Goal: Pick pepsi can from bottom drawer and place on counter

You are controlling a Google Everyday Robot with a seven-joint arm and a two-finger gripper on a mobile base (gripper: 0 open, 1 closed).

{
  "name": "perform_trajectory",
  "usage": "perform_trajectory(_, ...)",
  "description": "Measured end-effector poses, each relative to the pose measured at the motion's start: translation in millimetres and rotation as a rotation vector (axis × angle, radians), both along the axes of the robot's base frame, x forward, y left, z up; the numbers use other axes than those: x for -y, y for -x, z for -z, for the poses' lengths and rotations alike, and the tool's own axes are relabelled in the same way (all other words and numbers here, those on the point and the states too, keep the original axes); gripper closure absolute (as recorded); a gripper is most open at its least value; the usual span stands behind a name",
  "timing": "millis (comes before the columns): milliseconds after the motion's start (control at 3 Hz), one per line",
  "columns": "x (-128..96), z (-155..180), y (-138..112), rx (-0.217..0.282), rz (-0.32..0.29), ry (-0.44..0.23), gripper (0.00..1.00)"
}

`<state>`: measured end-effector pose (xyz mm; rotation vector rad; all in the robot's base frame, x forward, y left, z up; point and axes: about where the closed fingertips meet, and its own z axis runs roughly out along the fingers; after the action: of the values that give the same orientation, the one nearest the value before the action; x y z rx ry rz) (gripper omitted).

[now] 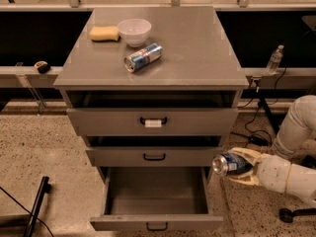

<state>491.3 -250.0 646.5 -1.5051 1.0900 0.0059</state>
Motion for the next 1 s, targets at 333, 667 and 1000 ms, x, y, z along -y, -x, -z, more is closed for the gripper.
perform_trajectory(333,1.7,-19.9,-2.3,0.028,0.012,0.0,1.0)
perform_trajectory(667,5.0,-25.9,-4.9,0.039,0.02,-0.001,1.0)
perform_trajectory(1000,17.5,-48.9,-14.5,0.083,0.048,-0.008,1.0)
